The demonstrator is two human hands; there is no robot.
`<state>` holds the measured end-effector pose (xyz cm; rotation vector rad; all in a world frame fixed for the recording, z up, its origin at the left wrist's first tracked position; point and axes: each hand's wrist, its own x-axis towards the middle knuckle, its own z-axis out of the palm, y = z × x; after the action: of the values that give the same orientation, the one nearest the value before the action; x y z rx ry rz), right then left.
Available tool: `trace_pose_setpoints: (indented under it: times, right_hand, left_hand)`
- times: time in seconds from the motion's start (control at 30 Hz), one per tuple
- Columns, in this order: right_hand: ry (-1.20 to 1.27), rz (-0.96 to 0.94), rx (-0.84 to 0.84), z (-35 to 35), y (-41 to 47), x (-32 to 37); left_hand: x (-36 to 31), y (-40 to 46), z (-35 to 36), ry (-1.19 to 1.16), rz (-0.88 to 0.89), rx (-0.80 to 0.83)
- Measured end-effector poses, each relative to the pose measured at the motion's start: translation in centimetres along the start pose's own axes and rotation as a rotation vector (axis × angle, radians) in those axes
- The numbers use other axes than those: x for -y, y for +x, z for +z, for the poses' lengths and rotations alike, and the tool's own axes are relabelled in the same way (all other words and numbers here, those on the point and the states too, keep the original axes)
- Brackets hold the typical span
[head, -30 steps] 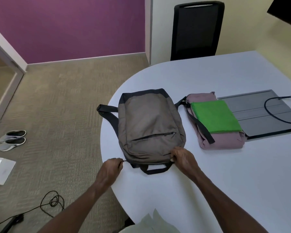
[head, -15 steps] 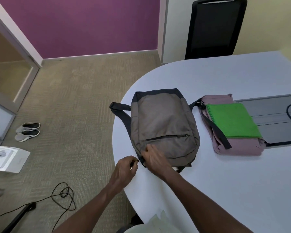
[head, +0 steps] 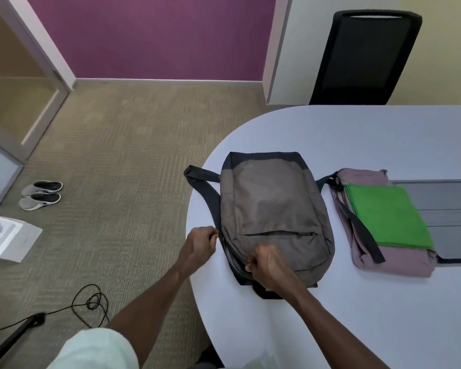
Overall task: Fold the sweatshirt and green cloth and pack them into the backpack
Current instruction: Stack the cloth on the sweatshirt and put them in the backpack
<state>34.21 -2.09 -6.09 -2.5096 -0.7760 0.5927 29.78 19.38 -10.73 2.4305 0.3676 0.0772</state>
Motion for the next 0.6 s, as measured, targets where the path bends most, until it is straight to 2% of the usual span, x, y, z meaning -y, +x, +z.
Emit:
trace_pose_setpoints:
  times: [0.23,0.6]
  right_hand:
    - [0.331,0.117,0.217,-3.4,0.2,-1.1]
    - [0.43,0.196,0.375,-5.4,0.5,-1.6]
  left_hand:
    - [0.4,6.1,0.3,0.056,-0.065,0.014]
    - [0.1,13.9,-0.1,0.115,-0.139,0.053]
